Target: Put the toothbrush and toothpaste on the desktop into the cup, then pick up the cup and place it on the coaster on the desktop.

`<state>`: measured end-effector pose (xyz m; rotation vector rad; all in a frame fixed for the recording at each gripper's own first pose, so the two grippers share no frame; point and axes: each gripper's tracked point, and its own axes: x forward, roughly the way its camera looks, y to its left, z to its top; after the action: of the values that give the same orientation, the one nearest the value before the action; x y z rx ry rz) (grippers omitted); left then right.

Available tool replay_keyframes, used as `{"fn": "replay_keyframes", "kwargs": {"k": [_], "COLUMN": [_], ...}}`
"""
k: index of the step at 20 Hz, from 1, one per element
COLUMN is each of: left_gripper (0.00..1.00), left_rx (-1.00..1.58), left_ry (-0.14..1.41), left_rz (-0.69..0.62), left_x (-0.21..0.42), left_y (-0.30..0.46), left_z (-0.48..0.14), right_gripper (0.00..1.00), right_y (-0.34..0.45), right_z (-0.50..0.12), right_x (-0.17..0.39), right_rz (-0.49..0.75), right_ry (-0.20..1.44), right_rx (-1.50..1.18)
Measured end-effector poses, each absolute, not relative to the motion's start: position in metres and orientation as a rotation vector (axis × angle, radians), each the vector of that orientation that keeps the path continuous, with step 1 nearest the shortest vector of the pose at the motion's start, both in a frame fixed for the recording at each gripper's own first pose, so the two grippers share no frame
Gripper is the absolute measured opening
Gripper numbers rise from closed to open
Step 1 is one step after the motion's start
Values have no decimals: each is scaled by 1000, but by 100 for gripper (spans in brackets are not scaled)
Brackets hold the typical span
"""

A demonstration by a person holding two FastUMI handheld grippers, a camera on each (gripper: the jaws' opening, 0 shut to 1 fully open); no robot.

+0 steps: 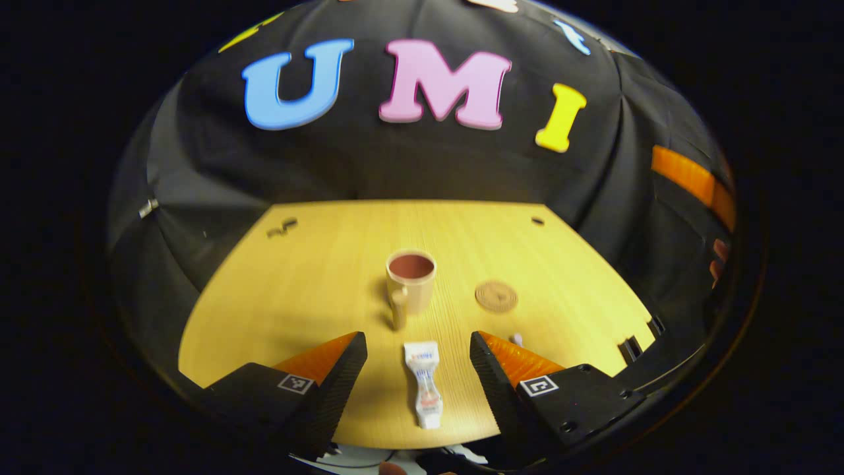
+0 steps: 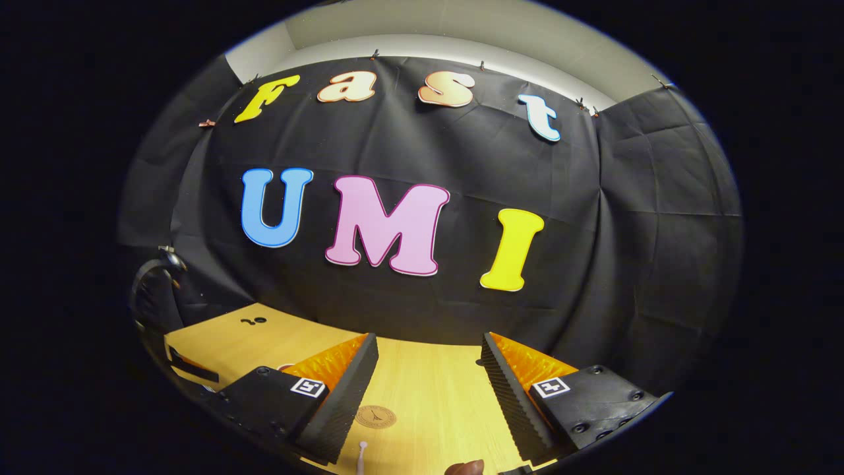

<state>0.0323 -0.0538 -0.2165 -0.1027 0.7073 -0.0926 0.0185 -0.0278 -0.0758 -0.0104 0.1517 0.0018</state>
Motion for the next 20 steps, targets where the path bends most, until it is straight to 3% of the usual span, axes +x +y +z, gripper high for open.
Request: {"fn": "replay_keyframes", "kwargs": {"k": [7, 12, 15, 18, 20], "left_gripper": [90, 87, 77, 74, 66], "left_rx": [-136, -71, -32, -59, -65], "left_ry": [1043, 1114, 1151, 1186, 1224], "left_rz": [-58, -35, -3, 29, 36], "left_x": [34, 50, 49, 48, 42], "left_y": [-70, -78, -77, -76, -75], "left_z": [-319, -340, -344, -345, -345], "right_gripper": [97, 97, 97, 97, 97], "right_y": [-42, -49, -52, -50, -46], "right_z": [-109, -140, -170, -202, -215], "right_x": [23, 38, 47, 49, 45], "right_rz": [7, 37, 55, 75, 93], "right_ry": [227, 283, 350, 430, 446], "right_rx": [-1, -13, 11, 27, 2]}}
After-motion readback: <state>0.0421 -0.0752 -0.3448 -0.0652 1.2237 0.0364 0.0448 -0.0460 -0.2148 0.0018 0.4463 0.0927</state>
